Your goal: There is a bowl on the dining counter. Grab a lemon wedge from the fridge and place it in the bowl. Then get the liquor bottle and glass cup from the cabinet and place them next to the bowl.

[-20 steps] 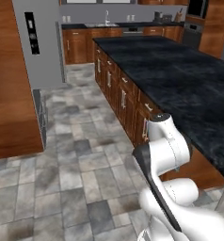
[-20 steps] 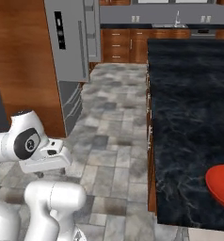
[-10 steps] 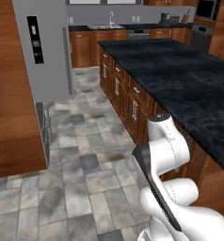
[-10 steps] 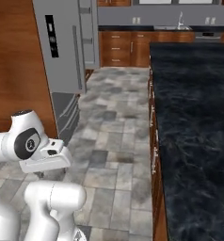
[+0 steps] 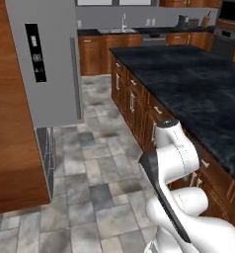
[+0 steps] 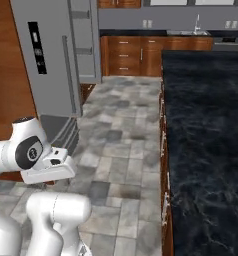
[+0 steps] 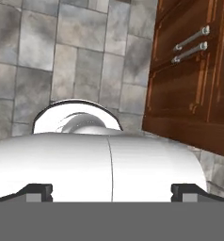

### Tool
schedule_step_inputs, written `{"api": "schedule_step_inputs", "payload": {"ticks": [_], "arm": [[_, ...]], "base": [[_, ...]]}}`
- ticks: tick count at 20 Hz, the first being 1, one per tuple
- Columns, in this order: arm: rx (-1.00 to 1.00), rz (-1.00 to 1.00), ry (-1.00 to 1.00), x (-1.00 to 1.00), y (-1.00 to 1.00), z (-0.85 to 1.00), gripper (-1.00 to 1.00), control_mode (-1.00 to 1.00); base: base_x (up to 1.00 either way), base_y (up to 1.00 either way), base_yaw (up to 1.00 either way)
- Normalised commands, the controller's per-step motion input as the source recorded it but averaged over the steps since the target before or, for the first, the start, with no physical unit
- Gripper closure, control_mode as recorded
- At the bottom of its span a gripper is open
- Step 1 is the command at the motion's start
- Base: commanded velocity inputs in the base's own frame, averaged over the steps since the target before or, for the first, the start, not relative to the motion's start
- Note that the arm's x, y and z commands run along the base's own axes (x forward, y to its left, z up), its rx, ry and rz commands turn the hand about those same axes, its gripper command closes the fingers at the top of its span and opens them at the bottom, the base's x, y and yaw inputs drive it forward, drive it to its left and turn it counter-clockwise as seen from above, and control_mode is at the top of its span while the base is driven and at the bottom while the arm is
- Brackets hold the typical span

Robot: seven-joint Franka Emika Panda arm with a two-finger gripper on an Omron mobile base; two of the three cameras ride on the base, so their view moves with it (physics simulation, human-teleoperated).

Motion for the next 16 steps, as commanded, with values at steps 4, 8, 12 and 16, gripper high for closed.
{"api": "schedule_step_inputs", "payload": {"ticks": [4,8,12,16], "arm": [[0.00,0.00,0.00,0.00,0.00,0.00,-1.00,1.00],[0.00,0.00,0.00,0.00,0.00,0.00,-1.00,1.00],[0.00,0.00,0.00,0.00,0.00,0.00,-1.00,1.00],[0.00,0.00,0.00,0.00,0.00,0.00,-1.00,1.00]], "base": [[0.98,-0.33,0.10],[0.91,-0.27,0.06],[0.87,-0.07,0.00],[0.91,-0.08,0.00]]}}
